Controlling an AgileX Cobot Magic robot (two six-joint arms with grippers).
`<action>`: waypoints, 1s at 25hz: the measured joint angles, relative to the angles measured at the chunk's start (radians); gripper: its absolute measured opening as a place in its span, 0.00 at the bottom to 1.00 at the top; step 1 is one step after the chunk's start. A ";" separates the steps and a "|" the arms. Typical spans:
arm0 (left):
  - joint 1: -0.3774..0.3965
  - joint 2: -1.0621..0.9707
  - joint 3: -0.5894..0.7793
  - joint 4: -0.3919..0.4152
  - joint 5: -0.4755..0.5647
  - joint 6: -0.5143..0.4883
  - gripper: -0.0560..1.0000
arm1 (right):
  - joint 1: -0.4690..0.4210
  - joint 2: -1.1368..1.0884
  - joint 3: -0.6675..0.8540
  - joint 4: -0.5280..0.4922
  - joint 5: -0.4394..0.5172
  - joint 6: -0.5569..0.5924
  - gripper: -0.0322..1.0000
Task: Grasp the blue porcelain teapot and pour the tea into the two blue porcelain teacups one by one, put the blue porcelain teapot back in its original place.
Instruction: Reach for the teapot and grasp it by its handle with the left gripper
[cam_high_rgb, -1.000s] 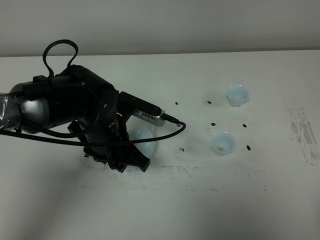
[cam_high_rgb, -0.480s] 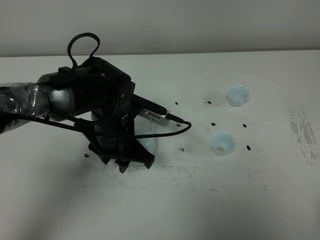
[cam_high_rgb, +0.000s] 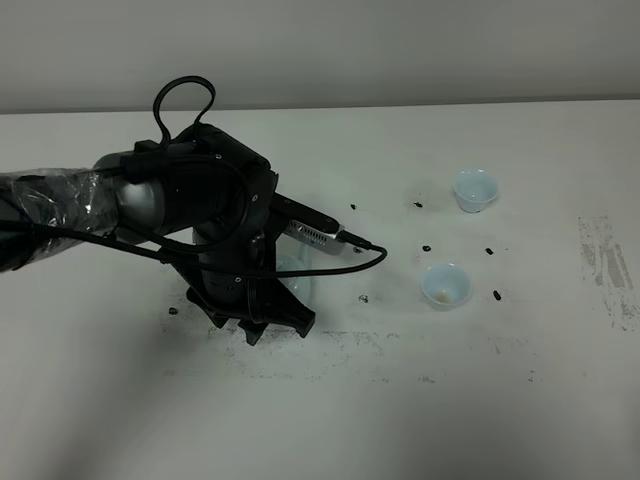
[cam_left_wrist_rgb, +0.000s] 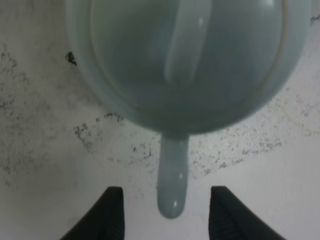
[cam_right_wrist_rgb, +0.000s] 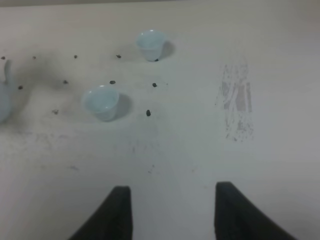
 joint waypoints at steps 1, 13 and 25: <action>0.000 0.005 -0.006 0.000 0.001 0.000 0.45 | 0.000 0.000 0.000 0.000 0.000 0.000 0.43; 0.000 0.069 -0.071 0.001 0.024 0.003 0.45 | 0.000 0.000 0.000 0.030 0.000 0.000 0.43; 0.000 0.069 -0.074 0.000 0.012 0.029 0.45 | 0.000 0.000 0.000 0.043 -0.007 0.000 0.43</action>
